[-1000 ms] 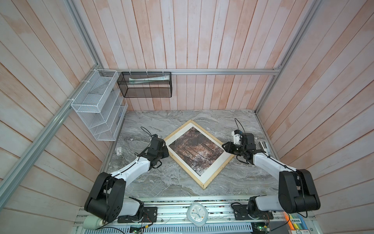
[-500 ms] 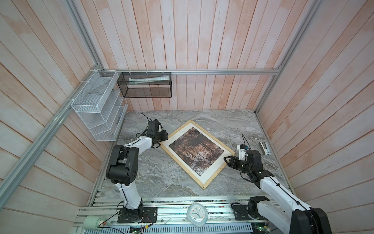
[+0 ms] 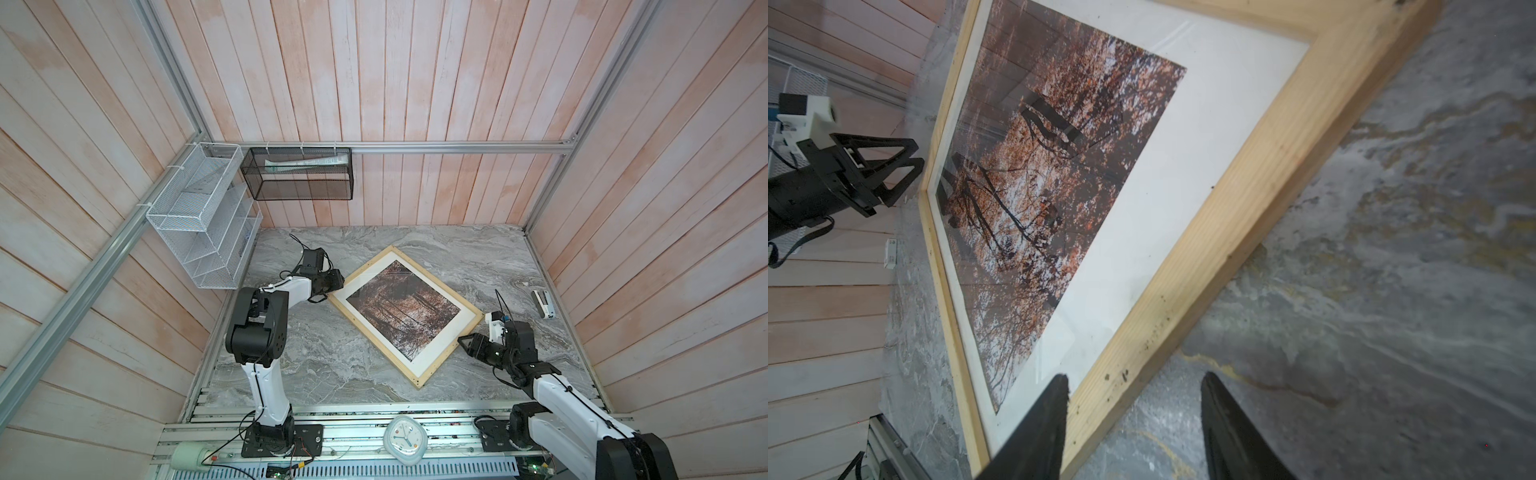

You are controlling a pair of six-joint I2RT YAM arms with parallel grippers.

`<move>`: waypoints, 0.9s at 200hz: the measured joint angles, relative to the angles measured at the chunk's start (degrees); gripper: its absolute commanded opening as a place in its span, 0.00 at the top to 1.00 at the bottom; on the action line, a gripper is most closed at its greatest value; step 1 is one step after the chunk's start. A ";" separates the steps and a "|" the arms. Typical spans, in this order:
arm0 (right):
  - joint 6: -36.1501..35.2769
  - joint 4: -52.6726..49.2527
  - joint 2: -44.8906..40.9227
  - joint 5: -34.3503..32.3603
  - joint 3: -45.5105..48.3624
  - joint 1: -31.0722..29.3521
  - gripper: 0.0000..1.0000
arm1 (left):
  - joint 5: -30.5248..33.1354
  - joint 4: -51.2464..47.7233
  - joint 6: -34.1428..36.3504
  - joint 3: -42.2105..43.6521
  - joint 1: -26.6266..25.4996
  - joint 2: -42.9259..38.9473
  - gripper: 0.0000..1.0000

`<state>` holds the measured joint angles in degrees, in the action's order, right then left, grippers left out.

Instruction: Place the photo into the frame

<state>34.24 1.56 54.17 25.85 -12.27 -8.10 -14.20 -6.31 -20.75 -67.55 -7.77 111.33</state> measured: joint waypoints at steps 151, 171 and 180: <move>-2.12 4.81 23.23 1.88 -11.85 0.33 0.50 | -1.64 7.08 -1.27 6.49 0.87 -1.68 0.52; -3.10 4.61 26.58 1.42 -14.97 0.44 0.50 | -0.74 7.69 -2.40 10.23 0.68 -4.46 0.53; -3.67 4.22 28.11 1.16 -16.63 0.50 0.50 | 0.02 7.58 -2.93 11.96 0.35 -5.84 0.53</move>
<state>30.57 5.78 82.28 27.00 -28.91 -7.60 -14.17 1.28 -23.68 -55.59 -7.42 105.49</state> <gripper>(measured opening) 0.504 0.472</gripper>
